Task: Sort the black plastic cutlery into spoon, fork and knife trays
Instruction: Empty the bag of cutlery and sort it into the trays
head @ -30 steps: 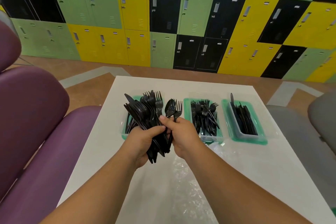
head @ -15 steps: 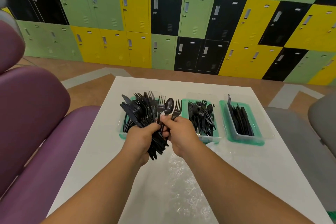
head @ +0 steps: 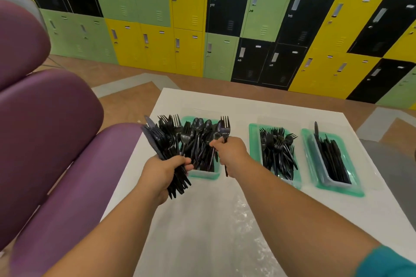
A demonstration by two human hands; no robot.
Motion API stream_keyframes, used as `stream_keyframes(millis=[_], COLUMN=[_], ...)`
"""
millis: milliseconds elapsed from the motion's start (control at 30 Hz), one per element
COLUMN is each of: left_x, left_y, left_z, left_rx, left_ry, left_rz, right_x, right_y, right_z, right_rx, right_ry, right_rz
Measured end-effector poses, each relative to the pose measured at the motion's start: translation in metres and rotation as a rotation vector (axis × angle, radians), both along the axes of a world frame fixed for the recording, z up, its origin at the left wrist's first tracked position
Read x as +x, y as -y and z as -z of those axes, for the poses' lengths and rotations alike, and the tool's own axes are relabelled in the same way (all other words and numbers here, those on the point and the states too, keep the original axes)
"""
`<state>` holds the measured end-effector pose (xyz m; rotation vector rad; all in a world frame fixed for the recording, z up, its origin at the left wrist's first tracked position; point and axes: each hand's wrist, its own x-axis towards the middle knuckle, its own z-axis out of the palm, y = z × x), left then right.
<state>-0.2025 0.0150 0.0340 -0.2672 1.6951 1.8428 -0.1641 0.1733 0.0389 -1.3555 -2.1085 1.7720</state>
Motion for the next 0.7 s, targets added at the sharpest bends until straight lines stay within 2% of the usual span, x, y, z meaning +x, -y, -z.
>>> stream_keyframes(millis=[100,267,333,367,433,500,600,700], left_x=[-0.008,-0.012,-0.011,-0.01,-0.009,-0.005,0.004,0.014], left_y=[0.003,0.004,0.003,0.002,-0.001,-0.005,-0.012,-0.019], left_z=[0.005,0.01,0.011,0.011,0.009,0.007,0.001,-0.003], left_rx=[-0.011,-0.003,0.012,0.026,0.069,0.11,0.11,0.105], left_ry=[0.022,0.051,0.06,0.067,0.092,0.116,0.104,0.099], left_rz=[0.017,0.053,0.052,0.047,0.037,0.048,0.173,0.237], right_x=[-0.021,-0.039,-0.037,-0.035,-0.021,-0.005,0.016,0.021], right_y=[-0.005,-0.008,-0.009,-0.008,-0.001,0.007,0.021,0.022], right_z=[0.01,0.022,0.021,0.019,0.01,0.007,0.005,0.004], right_rx=[0.16,0.309,0.344,0.307,0.05,-0.201,-0.254,-0.246], right_ry=[0.1,0.266,0.266,0.202,-0.027,-0.14,-0.205,-0.236], right_rz=[-0.105,-0.239,-0.218,-0.171,-0.093,-0.148,-0.25,-0.096])
